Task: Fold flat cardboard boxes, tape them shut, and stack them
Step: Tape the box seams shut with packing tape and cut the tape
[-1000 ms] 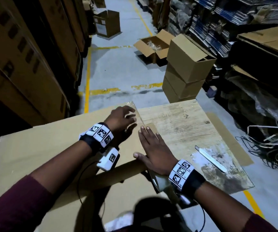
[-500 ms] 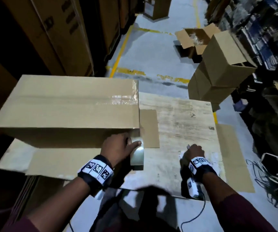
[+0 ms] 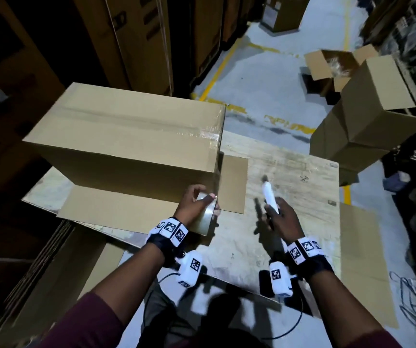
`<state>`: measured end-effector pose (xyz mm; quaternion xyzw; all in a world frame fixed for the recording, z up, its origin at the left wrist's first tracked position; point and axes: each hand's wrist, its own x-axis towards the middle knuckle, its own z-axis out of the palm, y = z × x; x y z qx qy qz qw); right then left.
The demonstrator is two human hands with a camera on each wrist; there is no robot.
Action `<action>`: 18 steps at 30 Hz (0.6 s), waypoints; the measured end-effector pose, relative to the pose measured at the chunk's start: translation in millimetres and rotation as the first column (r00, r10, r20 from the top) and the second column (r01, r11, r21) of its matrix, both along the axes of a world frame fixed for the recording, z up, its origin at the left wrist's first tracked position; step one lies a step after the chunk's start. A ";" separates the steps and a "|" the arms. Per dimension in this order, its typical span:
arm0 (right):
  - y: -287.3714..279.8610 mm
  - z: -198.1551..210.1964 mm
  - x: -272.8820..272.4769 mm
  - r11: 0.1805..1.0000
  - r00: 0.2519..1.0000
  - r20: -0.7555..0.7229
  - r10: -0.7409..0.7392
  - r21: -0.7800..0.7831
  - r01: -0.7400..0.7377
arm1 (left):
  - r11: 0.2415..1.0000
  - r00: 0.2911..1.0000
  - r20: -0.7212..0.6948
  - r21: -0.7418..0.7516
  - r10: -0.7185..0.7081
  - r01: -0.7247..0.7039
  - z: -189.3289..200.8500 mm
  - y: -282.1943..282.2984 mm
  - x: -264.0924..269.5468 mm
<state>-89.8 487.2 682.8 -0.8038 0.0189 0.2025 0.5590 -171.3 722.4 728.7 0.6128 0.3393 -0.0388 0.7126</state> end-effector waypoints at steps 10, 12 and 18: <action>27.2 114.1 14.8 0.698 0.611 0.341 0.715 -0.409 -0.588 | 0.969 0.983 -0.022 -0.172 -0.183 0.176 11.1 10.9 -23.8; 27.8 121.9 21.9 0.652 0.554 0.351 0.755 -0.498 -0.572 | 0.963 0.986 0.005 -0.214 -0.168 0.166 12.3 9.9 -25.8; 38.5 132.1 20.9 0.587 0.403 0.434 0.806 -0.673 -0.449 | 0.926 0.987 0.056 -0.342 -0.149 0.159 9.5 12.6 -28.2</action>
